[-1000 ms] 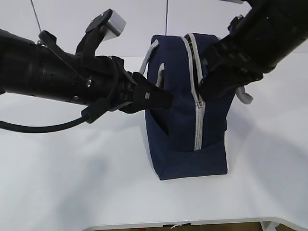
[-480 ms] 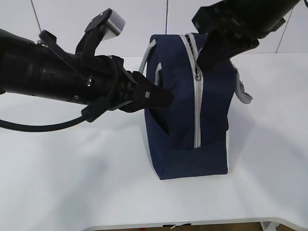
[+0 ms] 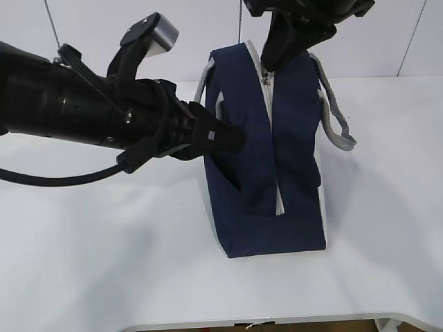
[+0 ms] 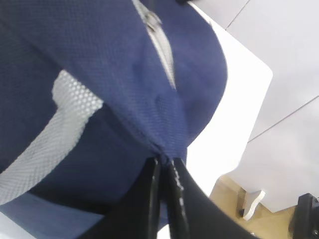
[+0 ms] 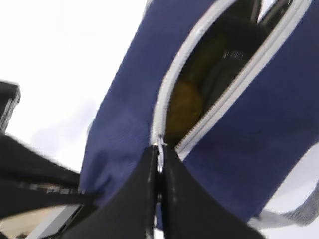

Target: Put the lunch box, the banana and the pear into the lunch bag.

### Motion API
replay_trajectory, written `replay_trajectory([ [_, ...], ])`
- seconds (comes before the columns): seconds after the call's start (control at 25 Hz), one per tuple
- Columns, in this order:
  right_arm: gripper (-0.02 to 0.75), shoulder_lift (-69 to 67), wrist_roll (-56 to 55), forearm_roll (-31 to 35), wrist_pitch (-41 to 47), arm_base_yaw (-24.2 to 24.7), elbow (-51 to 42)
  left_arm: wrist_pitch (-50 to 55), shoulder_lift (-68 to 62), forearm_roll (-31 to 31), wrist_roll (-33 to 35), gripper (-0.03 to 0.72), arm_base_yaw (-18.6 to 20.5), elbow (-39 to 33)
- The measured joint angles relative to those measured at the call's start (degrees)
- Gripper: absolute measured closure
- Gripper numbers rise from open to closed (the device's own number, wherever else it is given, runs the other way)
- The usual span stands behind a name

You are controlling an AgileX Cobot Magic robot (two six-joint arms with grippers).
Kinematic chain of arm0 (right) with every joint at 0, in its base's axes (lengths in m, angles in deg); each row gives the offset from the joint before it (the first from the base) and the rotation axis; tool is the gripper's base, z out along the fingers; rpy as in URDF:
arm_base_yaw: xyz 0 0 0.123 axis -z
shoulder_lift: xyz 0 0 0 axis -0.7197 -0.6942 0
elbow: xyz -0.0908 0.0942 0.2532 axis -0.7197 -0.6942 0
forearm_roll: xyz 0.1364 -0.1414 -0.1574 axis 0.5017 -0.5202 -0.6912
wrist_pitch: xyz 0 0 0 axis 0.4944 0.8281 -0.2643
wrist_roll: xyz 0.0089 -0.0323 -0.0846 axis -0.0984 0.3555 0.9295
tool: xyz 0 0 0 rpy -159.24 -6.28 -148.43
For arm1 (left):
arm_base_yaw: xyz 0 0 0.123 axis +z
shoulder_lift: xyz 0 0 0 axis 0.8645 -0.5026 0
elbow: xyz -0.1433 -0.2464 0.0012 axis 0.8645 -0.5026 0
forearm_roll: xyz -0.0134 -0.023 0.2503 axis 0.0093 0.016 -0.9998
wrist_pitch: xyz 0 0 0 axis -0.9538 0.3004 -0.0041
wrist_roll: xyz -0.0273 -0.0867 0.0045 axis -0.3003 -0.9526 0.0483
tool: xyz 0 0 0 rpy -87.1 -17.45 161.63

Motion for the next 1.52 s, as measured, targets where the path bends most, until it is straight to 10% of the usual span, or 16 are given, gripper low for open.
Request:
replay_trajectory([
  [1.52, 0.72, -18.9, -3.1, 1.1, 1.4, 9.0, 26.5, -0.9, 0.0, -4.7, 0.1, 0.702, 0.0, 0.0],
])
